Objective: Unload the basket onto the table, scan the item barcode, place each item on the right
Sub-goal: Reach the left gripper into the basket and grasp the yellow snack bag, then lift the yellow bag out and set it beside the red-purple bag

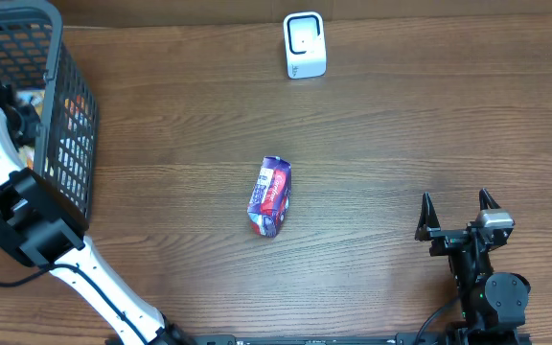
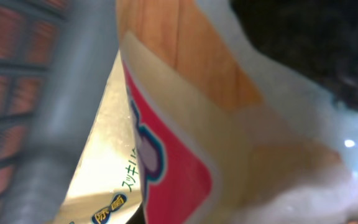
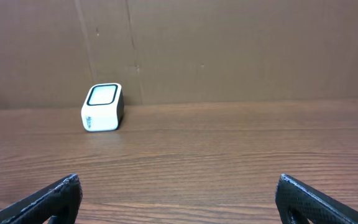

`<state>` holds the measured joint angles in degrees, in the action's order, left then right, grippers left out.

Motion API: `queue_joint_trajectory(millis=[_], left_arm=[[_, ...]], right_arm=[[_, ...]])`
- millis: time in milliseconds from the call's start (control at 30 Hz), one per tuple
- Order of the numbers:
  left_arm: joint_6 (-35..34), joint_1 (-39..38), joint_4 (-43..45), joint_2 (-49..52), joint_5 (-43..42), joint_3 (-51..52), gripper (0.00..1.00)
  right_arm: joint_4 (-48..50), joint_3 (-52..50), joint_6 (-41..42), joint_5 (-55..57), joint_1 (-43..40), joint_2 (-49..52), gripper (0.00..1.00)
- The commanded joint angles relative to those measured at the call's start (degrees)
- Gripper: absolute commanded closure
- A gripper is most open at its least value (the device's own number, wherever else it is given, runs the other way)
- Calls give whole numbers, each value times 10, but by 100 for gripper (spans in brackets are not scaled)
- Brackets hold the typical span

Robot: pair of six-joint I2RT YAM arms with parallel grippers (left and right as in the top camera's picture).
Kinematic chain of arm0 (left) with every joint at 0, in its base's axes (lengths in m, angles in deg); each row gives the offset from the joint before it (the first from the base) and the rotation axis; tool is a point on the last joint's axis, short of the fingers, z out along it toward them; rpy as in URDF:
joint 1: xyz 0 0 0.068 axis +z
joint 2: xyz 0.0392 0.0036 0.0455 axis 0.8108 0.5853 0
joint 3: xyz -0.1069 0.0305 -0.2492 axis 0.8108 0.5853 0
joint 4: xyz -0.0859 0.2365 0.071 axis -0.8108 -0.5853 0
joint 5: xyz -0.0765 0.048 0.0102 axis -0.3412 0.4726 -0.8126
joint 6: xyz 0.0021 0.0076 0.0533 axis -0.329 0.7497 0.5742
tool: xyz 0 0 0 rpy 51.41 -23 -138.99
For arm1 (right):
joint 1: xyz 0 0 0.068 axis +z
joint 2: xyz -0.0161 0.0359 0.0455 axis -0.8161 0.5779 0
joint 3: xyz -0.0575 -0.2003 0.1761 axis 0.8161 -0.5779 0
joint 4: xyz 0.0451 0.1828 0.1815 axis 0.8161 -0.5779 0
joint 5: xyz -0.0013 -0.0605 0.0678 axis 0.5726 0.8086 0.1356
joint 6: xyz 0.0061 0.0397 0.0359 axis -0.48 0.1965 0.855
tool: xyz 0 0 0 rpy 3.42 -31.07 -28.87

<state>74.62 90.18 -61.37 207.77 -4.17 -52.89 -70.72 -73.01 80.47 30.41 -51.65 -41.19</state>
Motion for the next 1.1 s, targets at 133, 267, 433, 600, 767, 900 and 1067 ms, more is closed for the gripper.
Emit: queue_joint_trajectory(millis=[133,267,433,600,767,900,1067], left_arm=[[-90,0,-98,-98,-196,-218,96],[-87,-3,-129,-161,-433,-245,96],[-61,-29,-183,-211,-504,-245,96],[29,-104,-276,-227,-498,-245,96],[45,-225,-299,-226,-319,-182,96],[30,-316,-281,-225,-206,-94,96],[-75,-396,-228,-225,-52,38,96]], right_arm=[[3,-6,-2,3,-2,-4,0],[3,-6,-2,3,-2,-4,0],[3,-6,-2,3,-2,-4,0],[3,-6,-2,3,-2,-4,0],[3,-6,-2,3,-2,-4,0],[3,-6,-2,3,-2,-4,0],[3,-6,-2,3,-2,-4,0]])
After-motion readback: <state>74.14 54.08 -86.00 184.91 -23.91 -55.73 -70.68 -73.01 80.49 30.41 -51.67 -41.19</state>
